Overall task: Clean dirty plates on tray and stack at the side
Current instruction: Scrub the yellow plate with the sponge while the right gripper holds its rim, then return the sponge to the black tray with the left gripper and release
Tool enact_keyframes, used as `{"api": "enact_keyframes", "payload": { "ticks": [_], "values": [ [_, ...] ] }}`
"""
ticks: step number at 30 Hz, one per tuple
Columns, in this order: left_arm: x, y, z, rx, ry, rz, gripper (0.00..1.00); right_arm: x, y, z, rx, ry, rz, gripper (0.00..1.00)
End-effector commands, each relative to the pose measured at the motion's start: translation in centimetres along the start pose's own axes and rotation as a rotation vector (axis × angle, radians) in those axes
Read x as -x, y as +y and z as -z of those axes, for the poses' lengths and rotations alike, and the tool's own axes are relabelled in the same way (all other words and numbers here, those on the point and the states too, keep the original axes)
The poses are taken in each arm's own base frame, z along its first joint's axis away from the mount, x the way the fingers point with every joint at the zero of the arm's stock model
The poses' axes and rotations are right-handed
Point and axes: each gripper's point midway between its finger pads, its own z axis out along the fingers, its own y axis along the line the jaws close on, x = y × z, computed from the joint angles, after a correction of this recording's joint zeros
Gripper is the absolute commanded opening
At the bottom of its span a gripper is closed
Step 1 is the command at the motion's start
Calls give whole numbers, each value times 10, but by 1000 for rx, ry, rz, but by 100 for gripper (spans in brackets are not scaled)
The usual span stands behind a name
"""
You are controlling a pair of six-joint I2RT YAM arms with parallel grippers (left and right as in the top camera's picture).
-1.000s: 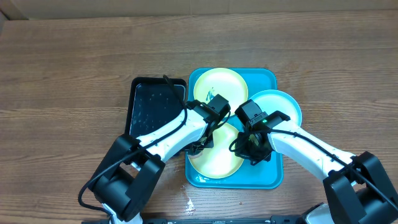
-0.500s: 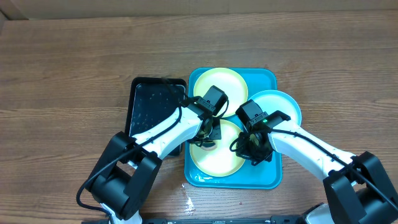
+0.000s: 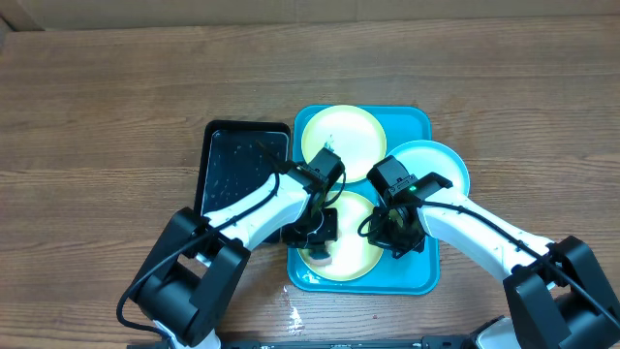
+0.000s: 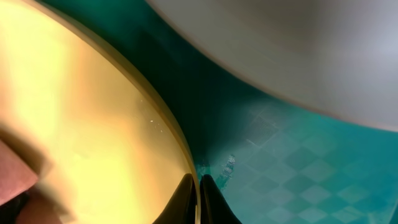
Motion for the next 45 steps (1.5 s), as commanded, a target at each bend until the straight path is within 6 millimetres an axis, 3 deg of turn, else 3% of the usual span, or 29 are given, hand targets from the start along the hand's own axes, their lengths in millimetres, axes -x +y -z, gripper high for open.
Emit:
{"api": "enact_keyframes", "payload": {
  "ticks": [1, 7, 12, 17, 21, 23, 24, 27, 30, 35, 39, 45],
  "values": [
    [11, 46, 6, 239, -115, 103, 4, 7, -5, 1, -15, -23, -18, 4],
    [34, 80, 35, 418, -319, 214, 4, 6, -5, 1, -18, -20, -19, 4],
    [43, 85, 49, 441, -409, 271, 4, 5, -6, 1, -22, -17, -19, 4],
    [37, 56, 40, 270, -335, 267, 4, 5, -7, 1, -23, -16, -20, 4],
    [29, 9, 25, 40, -218, 153, 4, 5, -7, 1, -23, -16, -20, 4],
    [25, -2, 18, -16, -196, 112, 4, 5, -7, 1, -23, -16, -19, 4],
    [16, -8, 6, -58, -159, 96, 4, 5, -7, 1, -23, -16, -20, 4],
    [7, -14, -9, -101, -115, 81, 4, 5, -7, 1, -23, -16, -20, 4],
    [12, -19, -7, -149, -106, 94, 4, 5, -6, 1, -23, -17, -19, 4],
    [13, -47, -2, -280, -92, 48, 4, 6, -6, 1, -20, -19, -19, 4],
    [11, -59, -7, -291, -103, 19, 4, 6, -6, 1, -20, -19, -19, 4],
    [13, -52, -16, -228, -124, 77, 4, 6, -6, 1, -20, -19, -19, 4]
  ]
}}
